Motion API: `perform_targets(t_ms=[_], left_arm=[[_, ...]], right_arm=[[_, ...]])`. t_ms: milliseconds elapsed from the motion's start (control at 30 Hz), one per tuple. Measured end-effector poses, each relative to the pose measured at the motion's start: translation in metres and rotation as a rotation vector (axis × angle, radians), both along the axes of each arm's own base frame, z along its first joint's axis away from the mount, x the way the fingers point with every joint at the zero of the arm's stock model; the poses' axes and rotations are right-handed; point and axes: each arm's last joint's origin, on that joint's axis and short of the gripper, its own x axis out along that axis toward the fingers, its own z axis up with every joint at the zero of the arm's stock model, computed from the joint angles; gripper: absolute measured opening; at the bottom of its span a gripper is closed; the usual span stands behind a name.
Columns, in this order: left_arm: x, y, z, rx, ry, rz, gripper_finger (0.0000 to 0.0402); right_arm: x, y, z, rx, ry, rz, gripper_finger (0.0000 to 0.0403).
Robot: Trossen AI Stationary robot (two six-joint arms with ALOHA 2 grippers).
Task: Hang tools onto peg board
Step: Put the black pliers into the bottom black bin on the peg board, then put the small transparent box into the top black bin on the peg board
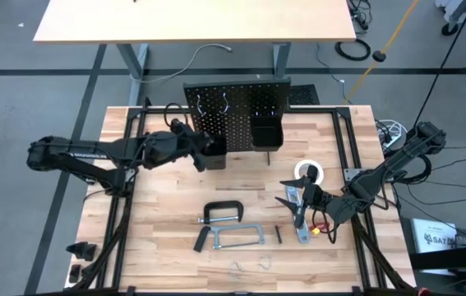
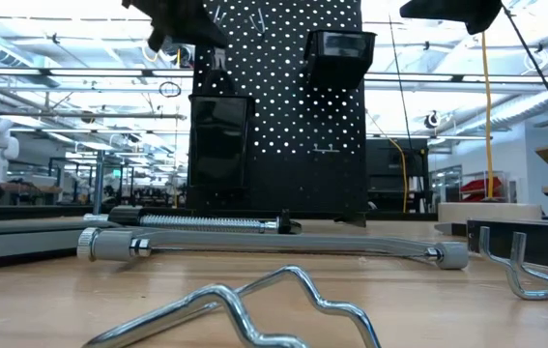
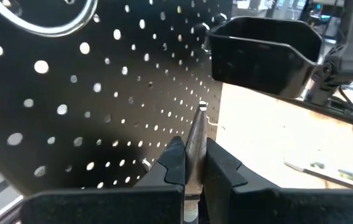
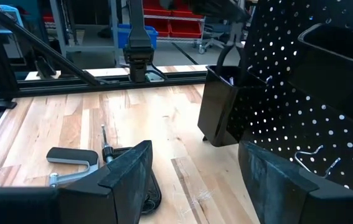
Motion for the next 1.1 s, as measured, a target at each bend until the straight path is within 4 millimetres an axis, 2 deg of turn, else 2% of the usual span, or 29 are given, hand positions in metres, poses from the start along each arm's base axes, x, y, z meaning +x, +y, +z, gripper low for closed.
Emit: perform_targets(t_ms=[400,733,1100], left_arm=[[-0.003,0.021,-0.006,-0.111,0.045,-0.158,0.0022],[-0.005,0.027,-0.009,-0.139,0.070,-0.177,0.0022],[-0.005,0.027,-0.009,-0.161,0.058,-0.155,0.0109]], right_arm=[[0.000,0.000,0.000,0.000,0.000,0.000,0.0231],[0.000,0.000,0.000,-0.001,0.001,0.000,0.0231],[0.000,0.000,0.000,0.000,0.000,0.000,0.0231]])
